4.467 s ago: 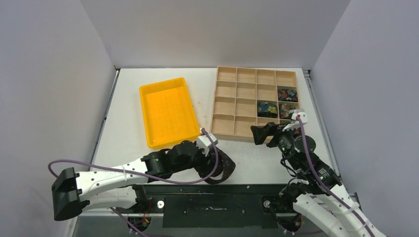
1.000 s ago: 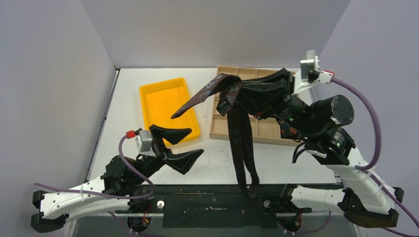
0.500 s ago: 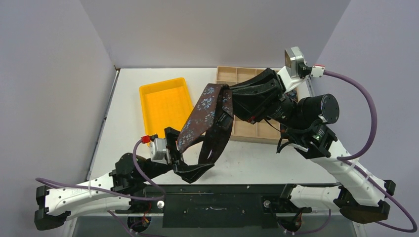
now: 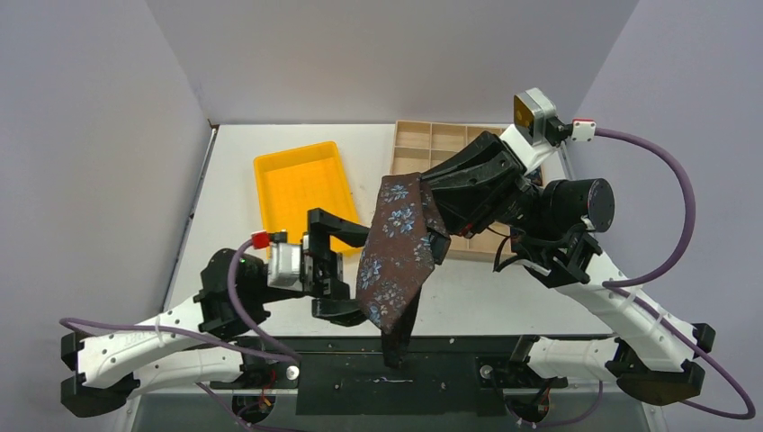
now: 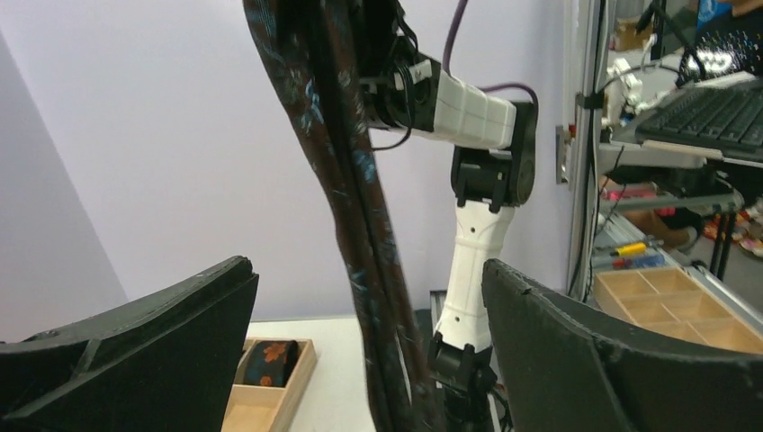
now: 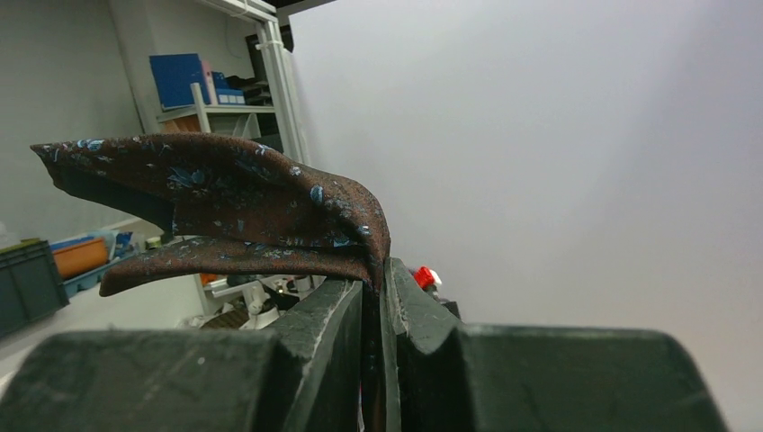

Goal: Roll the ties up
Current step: Flatten out the tie at the center of the board.

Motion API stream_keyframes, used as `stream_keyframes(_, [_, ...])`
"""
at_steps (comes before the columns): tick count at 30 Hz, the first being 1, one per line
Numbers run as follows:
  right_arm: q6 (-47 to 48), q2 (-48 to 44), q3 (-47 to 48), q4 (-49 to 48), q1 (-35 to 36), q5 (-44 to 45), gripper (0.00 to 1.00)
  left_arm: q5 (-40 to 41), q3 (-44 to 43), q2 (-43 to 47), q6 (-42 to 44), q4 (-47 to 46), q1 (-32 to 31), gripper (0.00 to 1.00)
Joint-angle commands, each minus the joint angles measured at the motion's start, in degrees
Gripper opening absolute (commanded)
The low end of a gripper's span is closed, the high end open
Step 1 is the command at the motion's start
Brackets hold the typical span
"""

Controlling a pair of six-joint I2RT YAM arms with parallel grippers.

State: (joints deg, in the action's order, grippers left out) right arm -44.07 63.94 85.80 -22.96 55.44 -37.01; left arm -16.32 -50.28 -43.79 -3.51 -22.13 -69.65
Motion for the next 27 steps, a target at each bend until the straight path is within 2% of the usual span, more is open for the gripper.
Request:
stream_keyframes(1, [-3.8, 1.5, -0.4, -8.7, -0.1, -3.0, 0.05, -8.4, -3.9, -6.9, -1.0, -0.8, 2.8, 0.9])
stream_keyframes(5, [-3.6, 1.7, -0.3, -8.3, -0.2, -3.6, 0.05, -12.0, -6.1, -11.7, -5.3, -2.0, 5.8, 0.59])
stream_keyframes(9, [0.9, 0.4, -1.0, -3.6, -0.1, -1.5, 0.05, -12.9, -3.3, -11.7, -8.0, -7.8, 6.2, 0.31])
stream_keyframes(12, [5.8, -1.8, -3.0, 0.0, -0.1, 3.3, 0.05, -14.0, -2.1, -12.1, -9.3, -7.6, 6.2, 0.0])
stream_keyframes(17, [17.4, -12.4, -13.5, 10.2, -0.2, 23.0, 0.05, -8.6, 1.0, -9.1, -14.4, 2.3, 6.2, 0.0])
stream_keyframes(24, [17.2, -31.9, -37.5, 20.7, -0.2, 56.4, 0.05, 2.9, 15.1, 0.0, -20.4, 9.5, 6.1, 0.0])
stream_keyframes(27, [20.4, -36.6, -48.6, 19.1, -0.1, 66.3, 0.05, 12.1, 19.1, -1.4, -22.4, 11.5, 6.1, 0.0])
